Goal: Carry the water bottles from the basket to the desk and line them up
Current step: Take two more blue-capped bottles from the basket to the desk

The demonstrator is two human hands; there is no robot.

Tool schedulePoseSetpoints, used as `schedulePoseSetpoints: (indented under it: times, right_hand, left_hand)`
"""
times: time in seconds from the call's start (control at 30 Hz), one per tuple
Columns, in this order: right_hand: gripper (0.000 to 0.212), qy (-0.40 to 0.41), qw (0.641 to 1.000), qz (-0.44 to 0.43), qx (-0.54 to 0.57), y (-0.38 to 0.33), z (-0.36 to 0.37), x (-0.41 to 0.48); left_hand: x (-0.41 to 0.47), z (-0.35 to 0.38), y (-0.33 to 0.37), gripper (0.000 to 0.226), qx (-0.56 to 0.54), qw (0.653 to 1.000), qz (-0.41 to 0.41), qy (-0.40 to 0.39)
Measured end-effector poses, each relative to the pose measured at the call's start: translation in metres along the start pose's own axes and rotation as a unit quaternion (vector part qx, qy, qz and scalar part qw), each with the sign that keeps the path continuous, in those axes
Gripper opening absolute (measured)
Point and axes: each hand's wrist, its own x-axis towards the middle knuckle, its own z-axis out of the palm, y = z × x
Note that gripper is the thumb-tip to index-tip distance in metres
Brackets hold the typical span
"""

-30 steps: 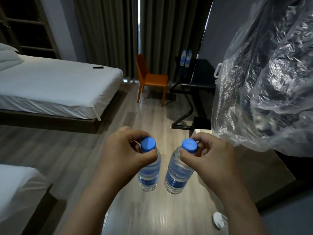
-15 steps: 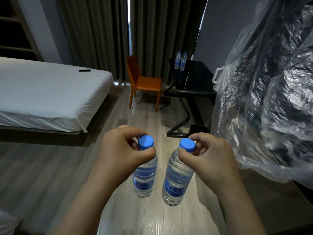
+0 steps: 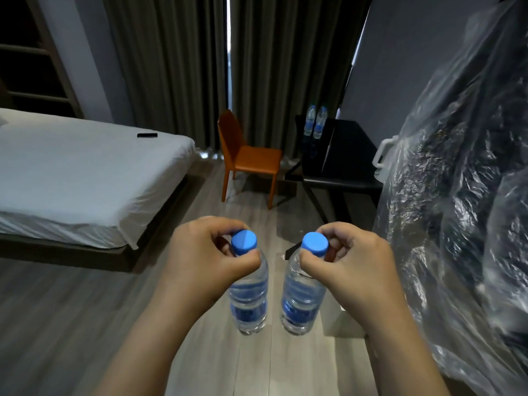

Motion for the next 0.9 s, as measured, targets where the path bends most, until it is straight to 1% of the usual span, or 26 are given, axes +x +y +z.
schedulePoseSetpoints:
  times: [0.17, 0.3, 0.57, 0.9]
  right_hand:
    - [0.019, -0.003, 1.000, 0.020, 0.001, 0.024, 0.019, 0.060]
    - [0.019, 0.007, 1.000, 0.024, 0.003, 0.037, 0.042, 0.116]
    - [0.019, 0.018, 0.999, 0.039, -0.030, 0.048, 0.090, 0.231]
    - [0.019, -0.015, 0.997, 0.062, -0.031, 0.081, 0.134, 0.345]
  left_hand:
    - [0.062, 0.026, -0.020, 0.030, -0.004, 1.000, -0.013, -0.020]
    - [0.124, 0.041, -0.038, 0.027, -0.014, 0.999, -0.001, -0.030]
    - [0.250, 0.051, -0.077, 0.027, -0.036, 0.998, 0.016, -0.045]
    - [0.374, 0.085, -0.116, 0.025, -0.022, 0.998, -0.001, -0.051]
